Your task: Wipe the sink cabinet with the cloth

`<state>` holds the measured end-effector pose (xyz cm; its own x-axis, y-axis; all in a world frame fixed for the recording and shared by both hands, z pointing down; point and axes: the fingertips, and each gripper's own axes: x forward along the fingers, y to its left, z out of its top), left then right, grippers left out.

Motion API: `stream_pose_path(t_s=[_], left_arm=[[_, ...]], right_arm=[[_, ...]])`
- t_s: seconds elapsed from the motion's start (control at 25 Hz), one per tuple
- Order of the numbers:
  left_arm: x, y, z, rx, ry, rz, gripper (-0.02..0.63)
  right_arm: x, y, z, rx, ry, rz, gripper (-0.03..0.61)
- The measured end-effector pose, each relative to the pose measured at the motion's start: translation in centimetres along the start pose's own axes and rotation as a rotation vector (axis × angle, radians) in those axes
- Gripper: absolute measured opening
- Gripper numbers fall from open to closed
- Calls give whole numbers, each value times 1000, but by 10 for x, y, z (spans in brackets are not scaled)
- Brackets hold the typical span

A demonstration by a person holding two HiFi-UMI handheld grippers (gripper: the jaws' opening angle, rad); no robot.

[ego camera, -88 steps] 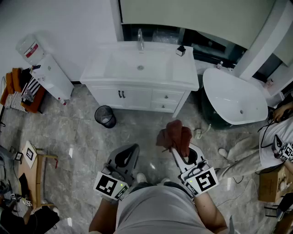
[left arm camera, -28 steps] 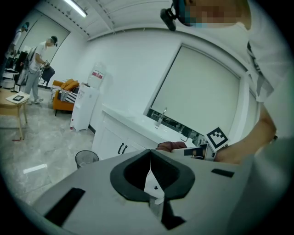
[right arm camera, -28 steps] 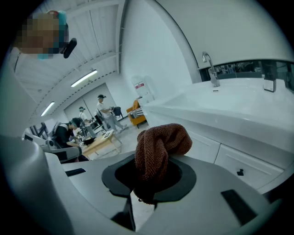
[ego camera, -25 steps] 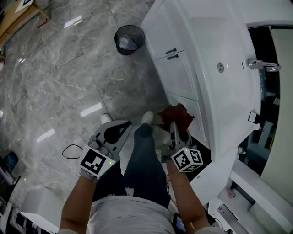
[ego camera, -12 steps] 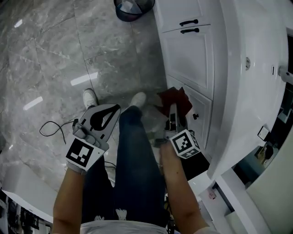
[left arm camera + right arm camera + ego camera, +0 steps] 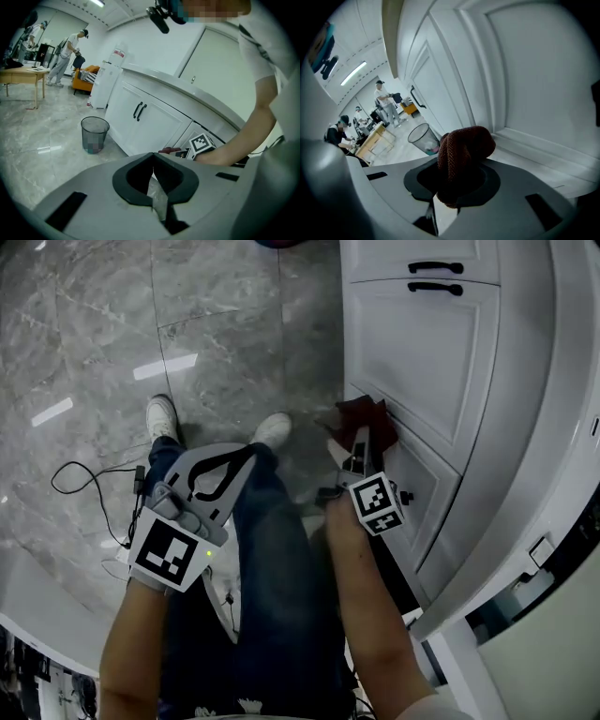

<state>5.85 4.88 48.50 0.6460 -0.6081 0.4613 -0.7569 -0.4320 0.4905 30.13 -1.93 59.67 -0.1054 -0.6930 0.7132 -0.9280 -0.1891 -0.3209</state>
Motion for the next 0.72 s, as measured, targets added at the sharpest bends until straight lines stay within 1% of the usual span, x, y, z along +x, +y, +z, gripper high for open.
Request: stream_pose_path(t_s=[0.08,0.24,0.36,0.48,0.6,0.72], left_arm=[[7,7,-6,-5,-1,14,11],[16,20,-21,-64,-1,51,11],[19,26,-30,-73,5,63,11],[20,30,-37,-112,3,81,11],[19,32,-40,-137,-12,97,11],[19,35,-44,-141,-18,109,11]], right_arm=[[12,-13,-3,8,1,-35,83],[36,-38,-5,33,4,-85,83],[50,-46,-4,37,21,-97,83],[58,-48,-7,18,30,-97,83],[68,-55,-17,5,42,-109,83],[87,-61,-28,14,61,-117,82]])
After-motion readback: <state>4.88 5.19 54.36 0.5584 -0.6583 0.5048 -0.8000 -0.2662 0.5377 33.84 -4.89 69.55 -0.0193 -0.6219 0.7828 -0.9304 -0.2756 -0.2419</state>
